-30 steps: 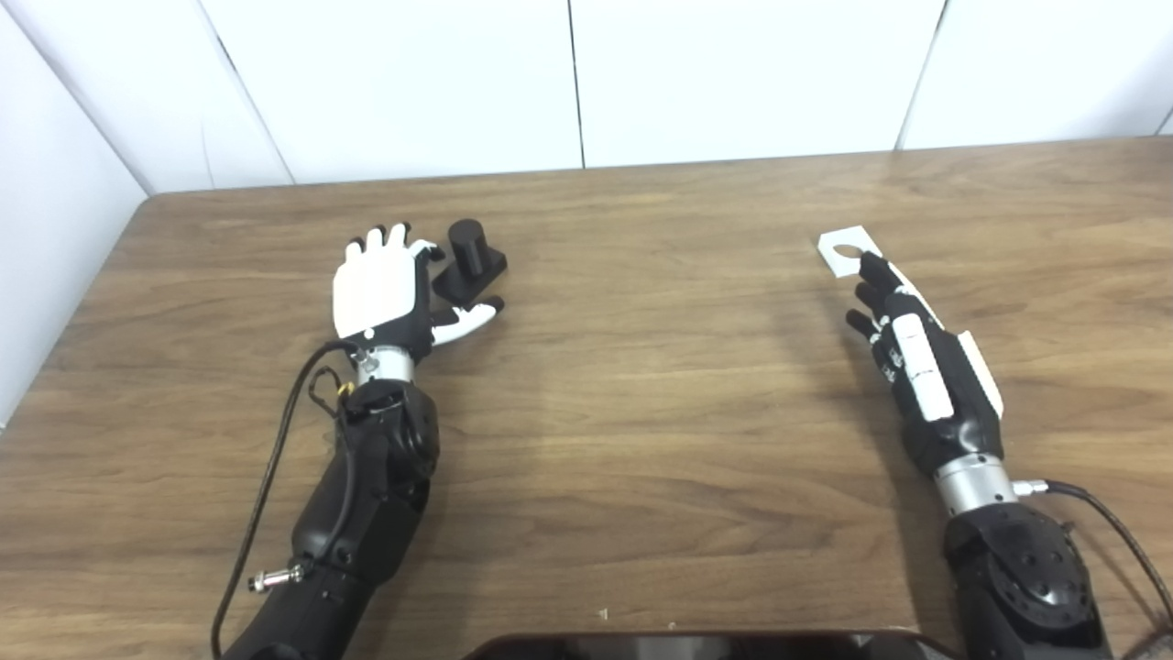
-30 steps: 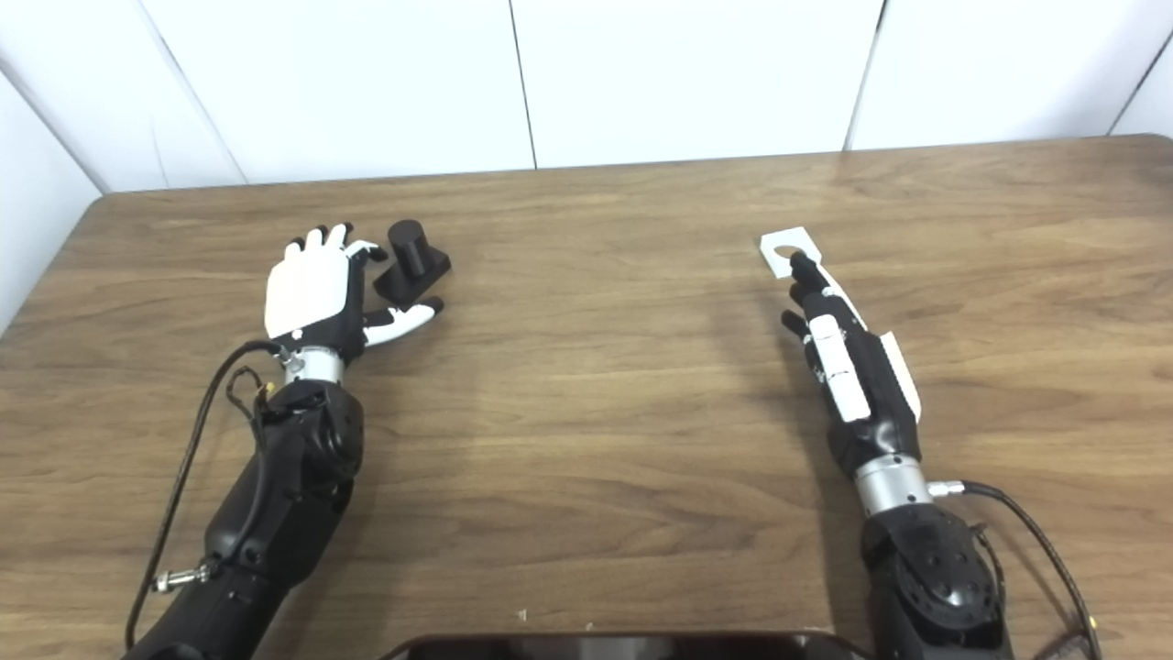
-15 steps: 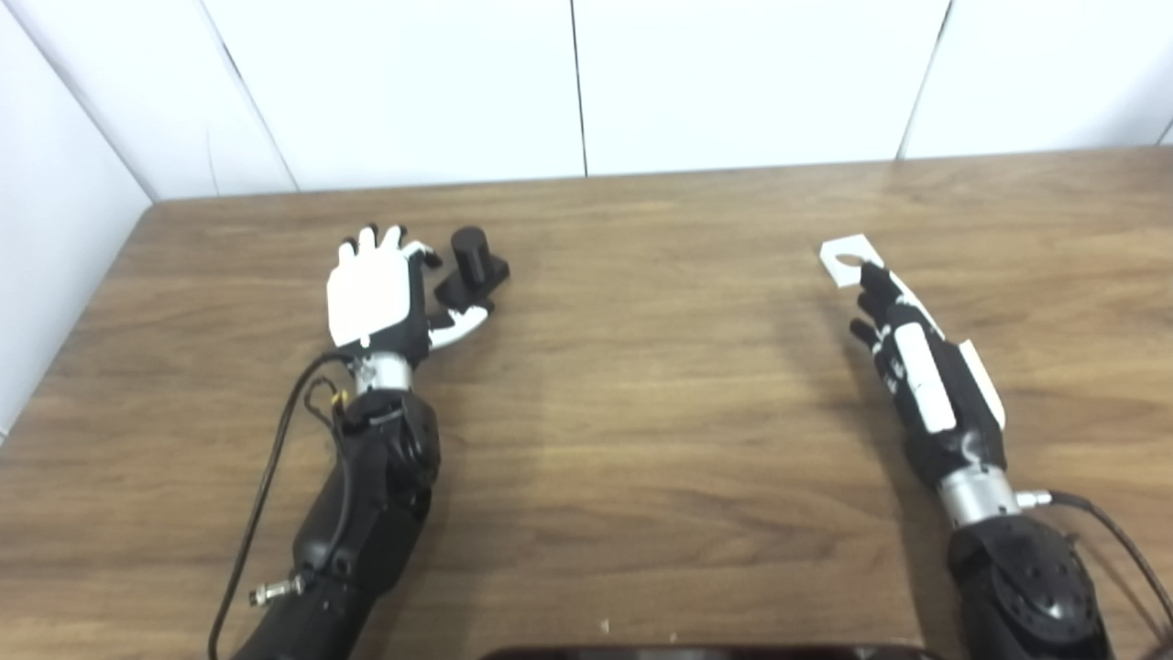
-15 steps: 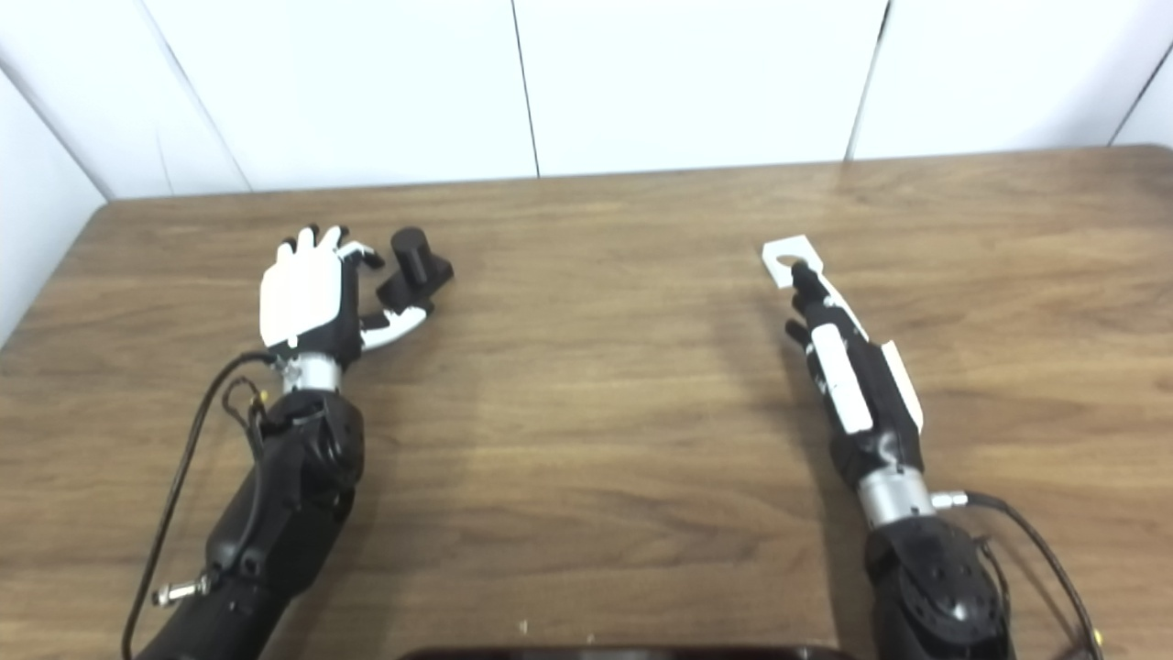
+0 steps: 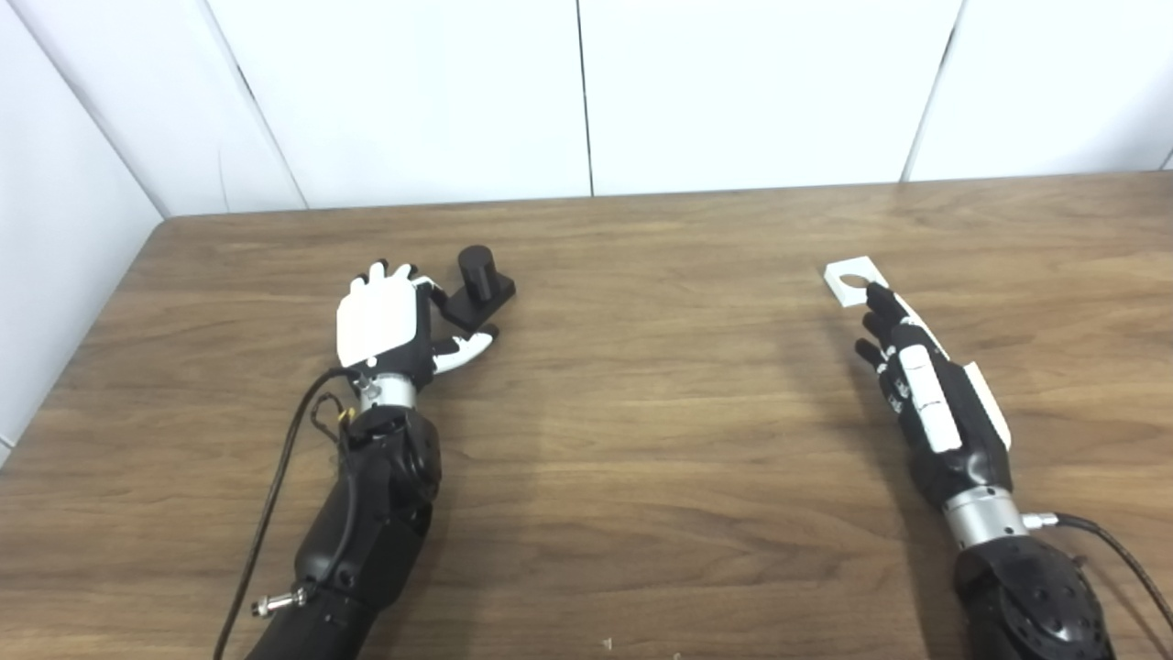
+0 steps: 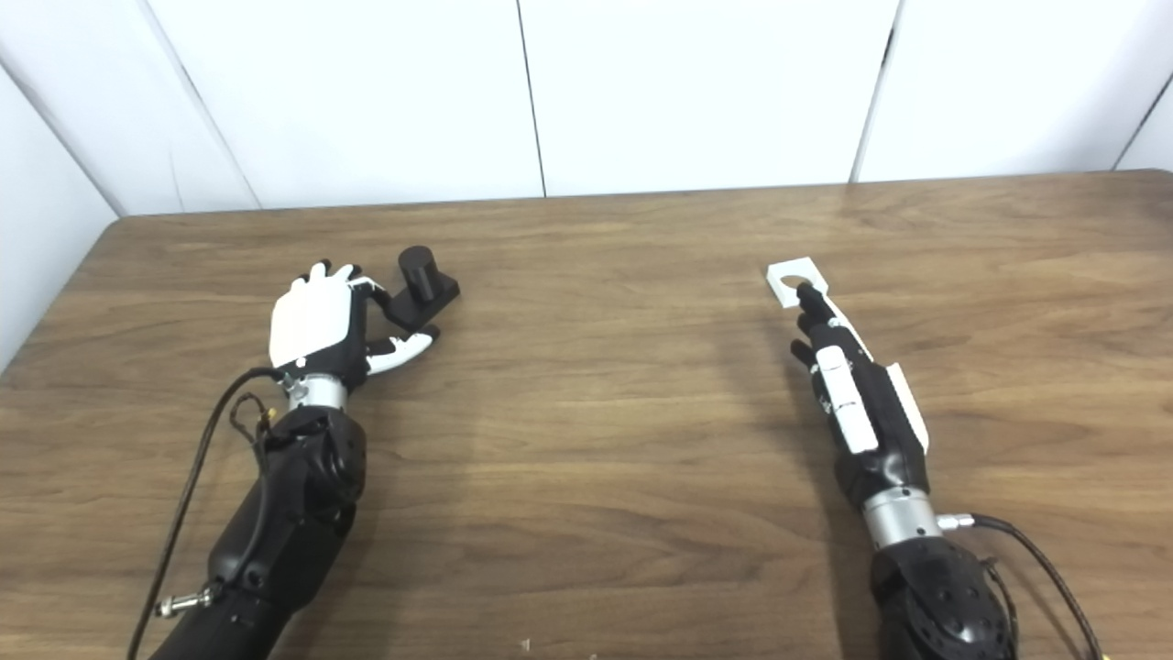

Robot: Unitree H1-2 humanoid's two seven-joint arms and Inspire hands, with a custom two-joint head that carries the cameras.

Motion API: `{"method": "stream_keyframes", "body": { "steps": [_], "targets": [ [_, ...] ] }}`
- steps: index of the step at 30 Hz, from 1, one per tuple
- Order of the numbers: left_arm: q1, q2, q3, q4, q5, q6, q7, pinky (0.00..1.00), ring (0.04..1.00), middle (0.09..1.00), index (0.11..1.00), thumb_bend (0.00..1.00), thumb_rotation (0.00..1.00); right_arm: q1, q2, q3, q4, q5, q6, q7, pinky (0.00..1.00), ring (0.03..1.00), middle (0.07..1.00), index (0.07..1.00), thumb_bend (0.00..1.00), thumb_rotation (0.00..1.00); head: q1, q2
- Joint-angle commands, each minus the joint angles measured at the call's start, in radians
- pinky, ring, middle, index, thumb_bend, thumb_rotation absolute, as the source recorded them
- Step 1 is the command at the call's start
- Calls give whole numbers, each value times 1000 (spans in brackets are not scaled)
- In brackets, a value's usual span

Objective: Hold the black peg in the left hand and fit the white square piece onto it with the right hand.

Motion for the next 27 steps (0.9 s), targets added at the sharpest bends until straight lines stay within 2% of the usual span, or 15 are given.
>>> {"method": "stream_keyframes", "body": {
  "steps": [1,9,13,15,22,27],
  "targets": [
    [-54,2,16,-38,41,7,-24,972,995,912,647,717,582,17,-4,-5,17,10,-29,11,935,971,960,920,472,850,1,1],
    [-61,-21,42,-56,103,7,-98,980,994,909,634,722,595,19,-6,-5,22,23,-30,19,938,973,962,922,461,847,7,3],
    [-66,-29,51,-58,135,7,-116,992,996,917,665,718,611,21,-6,-1,21,12,-34,17,934,975,966,924,466,864,7,3],
    [-66,-31,51,-57,142,7,-109,996,998,920,673,713,610,21,-6,-1,19,8,-34,16,937,974,966,923,470,869,7,3],
    [-65,-33,47,-41,125,6,-72,981,988,906,612,691,561,18,-3,-6,25,16,-38,17,942,976,966,922,480,846,6,0],
    [-63,-32,42,-41,129,6,-70,981,988,907,618,666,546,17,-3,-8,25,24,-32,18,948,981,969,925,494,832,6,0]
  ]
}}
